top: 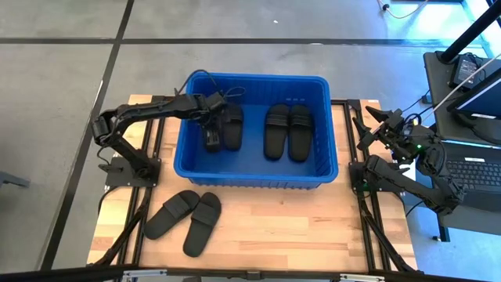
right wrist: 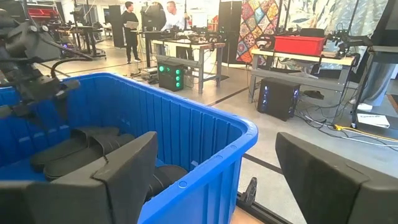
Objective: Pick and place slides into bin
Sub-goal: Put the black slide into the blue bin
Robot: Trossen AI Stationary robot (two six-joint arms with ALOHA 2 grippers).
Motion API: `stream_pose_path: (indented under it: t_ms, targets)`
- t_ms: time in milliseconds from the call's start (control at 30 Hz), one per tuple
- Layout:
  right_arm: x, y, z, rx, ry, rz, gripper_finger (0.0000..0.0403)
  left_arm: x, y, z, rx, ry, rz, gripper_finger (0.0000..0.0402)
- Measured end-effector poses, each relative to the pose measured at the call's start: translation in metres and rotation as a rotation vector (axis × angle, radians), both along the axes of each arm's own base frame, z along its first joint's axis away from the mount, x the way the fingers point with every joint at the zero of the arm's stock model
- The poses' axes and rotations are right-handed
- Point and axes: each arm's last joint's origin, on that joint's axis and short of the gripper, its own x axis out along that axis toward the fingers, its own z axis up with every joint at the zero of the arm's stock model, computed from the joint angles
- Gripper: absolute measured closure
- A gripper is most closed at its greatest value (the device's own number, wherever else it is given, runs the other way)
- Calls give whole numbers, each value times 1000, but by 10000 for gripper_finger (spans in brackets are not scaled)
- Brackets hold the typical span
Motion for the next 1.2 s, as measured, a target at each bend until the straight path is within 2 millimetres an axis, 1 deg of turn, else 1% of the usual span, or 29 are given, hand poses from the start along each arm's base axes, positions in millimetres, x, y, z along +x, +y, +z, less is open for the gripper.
stream_pose_path:
  t_ms: [67, 133, 233, 300, 467, 600, 767, 867, 1000, 1200]
  targets:
    - [0, 0, 0, 0, 0, 0, 76, 0, -1, 0, -25, -11, -10, 203]
    - [0, 0, 0, 0, 0, 0, 76, 0, 0, 0, -9, -3, -2, 203]
    - [0, 0, 0, 0, 0, 0, 76, -2, 3, -8, 17, 37, 15, 203]
    - [0, 0, 0, 0, 1, 0, 76, -6, 5, -13, -3, 56, 26, 203]
    - [0, 0, 0, 0, 1, 0, 76, -14, 17, -26, -58, 91, 69, 203]
    - [0, 0, 0, 0, 1, 0, 76, -15, 27, -36, -113, 93, 88, 203]
    - [0, 0, 0, 0, 1, 0, 76, -15, 35, -48, -155, 120, 106, 203]
    - [0, 0, 0, 0, 0, 0, 76, -15, 37, -52, -130, 151, 120, 203]
    - [0, 0, 0, 0, 1, 0, 76, -17, 39, -52, -44, 202, 152, 203]
    - [0, 0, 0, 0, 1, 0, 76, -16, 41, -52, -9, 199, 174, 203]
